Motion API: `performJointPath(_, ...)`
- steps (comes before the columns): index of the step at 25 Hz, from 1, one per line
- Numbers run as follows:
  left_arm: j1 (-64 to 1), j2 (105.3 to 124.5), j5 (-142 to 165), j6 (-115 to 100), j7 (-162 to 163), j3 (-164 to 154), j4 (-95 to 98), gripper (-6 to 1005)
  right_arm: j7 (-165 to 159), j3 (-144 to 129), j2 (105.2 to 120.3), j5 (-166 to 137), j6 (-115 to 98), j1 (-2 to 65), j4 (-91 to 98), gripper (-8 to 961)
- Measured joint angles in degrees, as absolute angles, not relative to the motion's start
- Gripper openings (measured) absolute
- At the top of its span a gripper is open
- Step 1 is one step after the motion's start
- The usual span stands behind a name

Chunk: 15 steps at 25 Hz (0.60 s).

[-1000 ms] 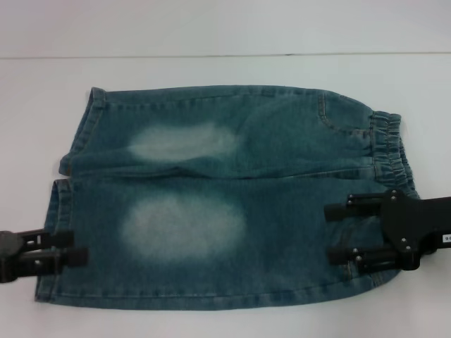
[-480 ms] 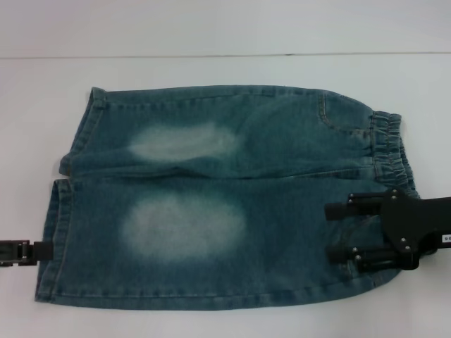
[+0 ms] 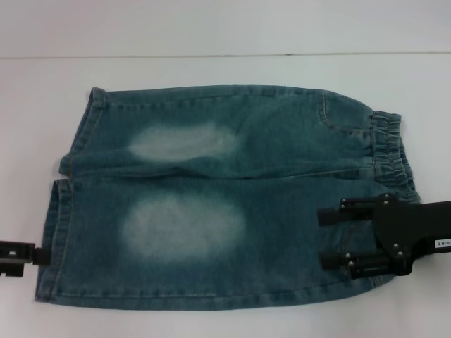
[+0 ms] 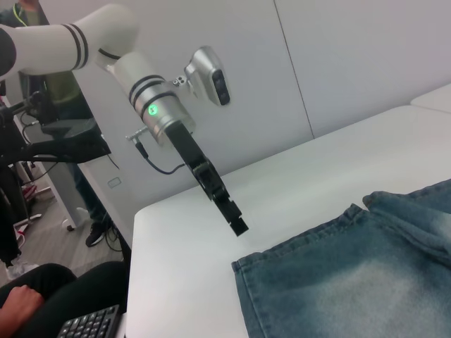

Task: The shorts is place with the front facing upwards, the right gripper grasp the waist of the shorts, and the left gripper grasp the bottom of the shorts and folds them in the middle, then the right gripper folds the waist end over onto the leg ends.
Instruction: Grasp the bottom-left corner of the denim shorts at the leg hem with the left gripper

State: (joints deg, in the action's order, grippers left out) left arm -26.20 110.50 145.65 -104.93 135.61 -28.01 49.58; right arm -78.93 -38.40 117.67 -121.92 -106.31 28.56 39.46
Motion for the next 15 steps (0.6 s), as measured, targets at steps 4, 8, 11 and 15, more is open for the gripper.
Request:
performJointPath(4, -27.2, 111.05, 148.7, -104.1, 135.7, -28.0, 49.5, 861, -78.9, -38.2, 117.65, -121.9, -106.3, 28.5, 39.5, 784)
performJointPath(8, -27.9, 111.78, 151.4, -102.6, 135.7, -28.4, 49.5, 860, -78.9, -38.1, 117.71, -121.9, -106.2, 28.5, 39.5, 782)
performJointPath(11, -27.9, 112.02, 151.7, -102.0, 135.7, -29.4, 49.4, 860, -78.9, -38.2, 117.71, -121.9, -105.9, 28.6, 39.5, 781)
performJointPath(15, -28.0, 112.36, 151.9, -101.9, 135.8, -30.2, 48.9, 859, -79.2, -38.5, 117.70, -121.9, -105.4, 28.6, 39.5, 780)
